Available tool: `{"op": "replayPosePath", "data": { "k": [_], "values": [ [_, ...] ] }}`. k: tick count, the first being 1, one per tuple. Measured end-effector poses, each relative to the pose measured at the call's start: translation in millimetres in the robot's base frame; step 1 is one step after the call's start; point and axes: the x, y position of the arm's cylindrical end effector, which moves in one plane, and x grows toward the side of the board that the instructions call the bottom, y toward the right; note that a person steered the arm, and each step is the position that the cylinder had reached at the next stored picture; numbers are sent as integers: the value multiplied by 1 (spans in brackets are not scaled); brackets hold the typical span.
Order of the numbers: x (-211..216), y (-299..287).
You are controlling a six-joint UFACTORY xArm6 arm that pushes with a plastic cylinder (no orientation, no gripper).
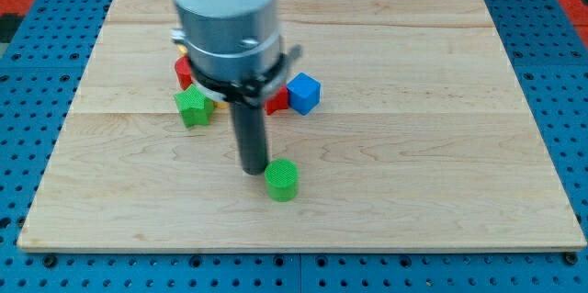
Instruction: Separate red star and blue cube
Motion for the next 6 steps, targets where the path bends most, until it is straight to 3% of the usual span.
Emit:
{"op": "replayPosePath", "data": {
  "k": [1, 2, 3, 4, 6],
  "values": [
    [-75, -13],
    [-119, -40],
    [-145, -42],
    [-164, 8],
    [-78, 16]
  ]
}}
